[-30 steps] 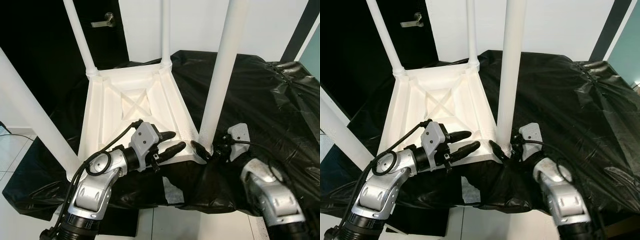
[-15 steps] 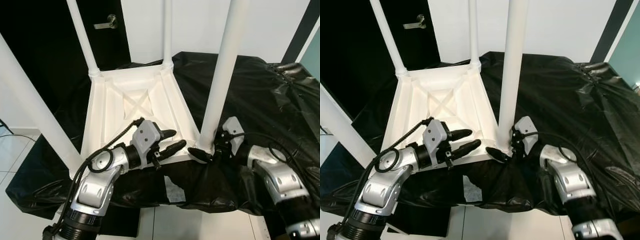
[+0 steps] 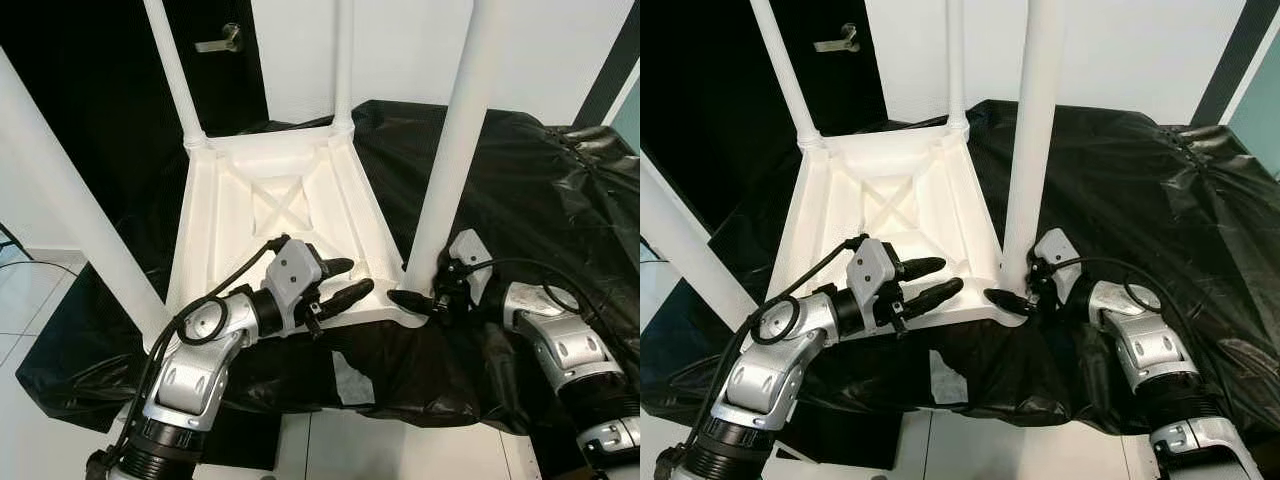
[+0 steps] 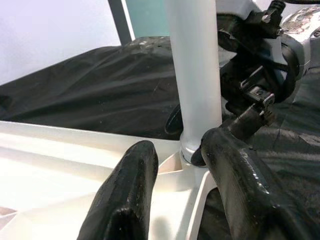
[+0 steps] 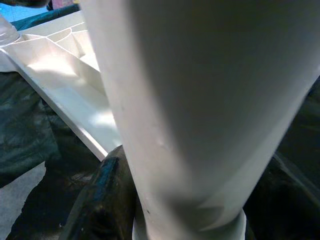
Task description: Building children table
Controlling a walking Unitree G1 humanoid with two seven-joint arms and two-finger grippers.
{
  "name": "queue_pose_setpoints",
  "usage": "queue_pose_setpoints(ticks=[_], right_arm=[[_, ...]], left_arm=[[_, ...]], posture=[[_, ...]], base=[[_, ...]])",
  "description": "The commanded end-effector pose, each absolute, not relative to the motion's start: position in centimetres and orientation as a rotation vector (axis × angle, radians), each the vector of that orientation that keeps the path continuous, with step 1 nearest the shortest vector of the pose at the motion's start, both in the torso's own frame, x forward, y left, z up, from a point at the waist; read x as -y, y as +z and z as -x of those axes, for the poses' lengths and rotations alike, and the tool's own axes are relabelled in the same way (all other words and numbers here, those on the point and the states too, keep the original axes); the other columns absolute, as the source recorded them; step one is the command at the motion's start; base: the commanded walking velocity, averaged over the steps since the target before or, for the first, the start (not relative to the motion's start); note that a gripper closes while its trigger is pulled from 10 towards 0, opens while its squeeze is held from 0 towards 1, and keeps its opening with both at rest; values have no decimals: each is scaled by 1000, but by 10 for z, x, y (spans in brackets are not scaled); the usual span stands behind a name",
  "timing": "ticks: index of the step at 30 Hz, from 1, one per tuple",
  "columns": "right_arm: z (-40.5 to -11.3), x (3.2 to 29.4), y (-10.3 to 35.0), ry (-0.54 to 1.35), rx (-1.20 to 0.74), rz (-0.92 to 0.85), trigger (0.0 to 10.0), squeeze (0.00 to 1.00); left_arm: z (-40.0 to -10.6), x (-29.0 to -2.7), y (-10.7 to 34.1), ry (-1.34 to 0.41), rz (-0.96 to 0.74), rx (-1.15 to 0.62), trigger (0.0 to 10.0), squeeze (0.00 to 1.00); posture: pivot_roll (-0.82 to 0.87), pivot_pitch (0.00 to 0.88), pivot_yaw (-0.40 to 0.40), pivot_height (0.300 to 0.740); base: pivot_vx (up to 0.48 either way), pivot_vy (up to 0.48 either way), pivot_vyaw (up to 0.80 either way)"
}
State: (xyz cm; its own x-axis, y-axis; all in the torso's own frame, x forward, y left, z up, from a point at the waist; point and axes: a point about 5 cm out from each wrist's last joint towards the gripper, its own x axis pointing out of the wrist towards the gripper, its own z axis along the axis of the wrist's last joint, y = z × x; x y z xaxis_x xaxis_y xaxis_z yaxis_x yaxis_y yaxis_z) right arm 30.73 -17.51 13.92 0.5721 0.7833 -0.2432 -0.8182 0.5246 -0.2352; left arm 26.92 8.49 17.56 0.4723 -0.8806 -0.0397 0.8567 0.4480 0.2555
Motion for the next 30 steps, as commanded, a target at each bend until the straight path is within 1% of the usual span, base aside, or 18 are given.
queue_pose_setpoints(ticks=[1, 4, 5, 6, 7, 8, 9, 10, 11, 16, 17, 18, 19, 20, 21, 23, 25, 30], right_arm=[[-305, 177, 132, 972, -144, 343, 0, 0], [-305, 178, 131, 965, -146, 335, 0, 0], [-304, 177, 129, 955, -147, 323, 10000, 0], [-304, 177, 129, 955, -147, 323, 10000, 0], [-300, 173, 123, 861, -147, 284, 10000, 0], [-300, 173, 123, 861, -147, 284, 10000, 0], [-299, 171, 120, 806, -150, 270, 10000, 0], [-299, 171, 120, 806, -150, 270, 10000, 0], [-298, 169, 118, 765, -153, 260, 10000, 0], [-285, 147, 103, 531, -164, 132, 10000, 0], [-285, 147, 103, 531, -164, 132, 10000, 0], [-282, 143, 100, 486, -172, 113, 10000, 0], [-282, 143, 100, 486, -172, 113, 10000, 0], [-279, 139, 96, 424, -169, 95, 10000, 0], [-279, 139, 96, 424, -169, 95, 10000, 0], [-272, 132, 93, 233, -157, 39, 10000, 0], [-266, 125, 92, 134, -153, -9, 10000, 0], [-262, 121, 95, 96, -148, -13, 10000, 0]], left_arm=[[-274, -86, 177, -1009, -263, 114, 10000, 0], [-274, -85, 177, -1010, -263, 115, 10000, 0], [-274, -85, 177, -1011, -263, 115, 10000, 0], [-274, -85, 177, -1011, -263, 115, 10000, 0], [-274, -85, 176, -1013, -261, 117, 10000, 0], [-274, -85, 176, -1013, -261, 117, 10000, 0], [-274, -85, 176, -1014, -259, 117, 10000, 0], [-274, -85, 176, -1014, -259, 117, 10000, 0], [-274, -84, 176, -1016, -258, 117, 10000, 0], [-272, -85, 175, -1022, -259, 117, 10000, 0], [-272, -85, 175, -1022, -259, 117, 10000, 0], [-273, -85, 175, -1022, -260, 117, 10000, 0], [-273, -85, 175, -1022, -260, 117, 10000, 0], [-273, -87, 175, -1021, -259, 116, 10000, 0], [-273, -87, 175, -1021, -259, 116, 10000, 0], [-275, -88, 176, -1021, -262, 117, 10000, 0], [-276, -88, 178, -1024, -259, 121, 10000, 0], [-276, -86, 178, -1045, -257, 123, 10000, 0]], posture=[[-23, 0, 2, 740], [-23, 0, 1, 740], [-25, 0, 0, 740], [-25, 0, 0, 740], [-22, 0, -10, 740], [-22, 0, -10, 740], [-21, 0, -10, 740], [-21, 0, -10, 740], [-21, 0, -10, 740], [-13, 0, -16, 740], [-13, 0, -16, 740], [-15, 0, -13, 740], [-15, 0, -13, 740], [-20, 0, -12, 740], [-20, 0, -12, 740], [-19, 0, -6, 740], [-27, 0, 5, 740], [-43, 0, 23, 740]], base=[[0, 0, 0], [0, 0, 0], [0, 0, 0], [0, 0, 0], [0, 0, 0], [0, 0, 0], [0, 0, 0], [0, 0, 0], [0, 0, 0], [0, 0, 0], [0, 0, 0], [0, 0, 0], [0, 0, 0], [0, 0, 0], [0, 0, 0], [0, 0, 0], [0, 0, 0], [0, 0, 0]])
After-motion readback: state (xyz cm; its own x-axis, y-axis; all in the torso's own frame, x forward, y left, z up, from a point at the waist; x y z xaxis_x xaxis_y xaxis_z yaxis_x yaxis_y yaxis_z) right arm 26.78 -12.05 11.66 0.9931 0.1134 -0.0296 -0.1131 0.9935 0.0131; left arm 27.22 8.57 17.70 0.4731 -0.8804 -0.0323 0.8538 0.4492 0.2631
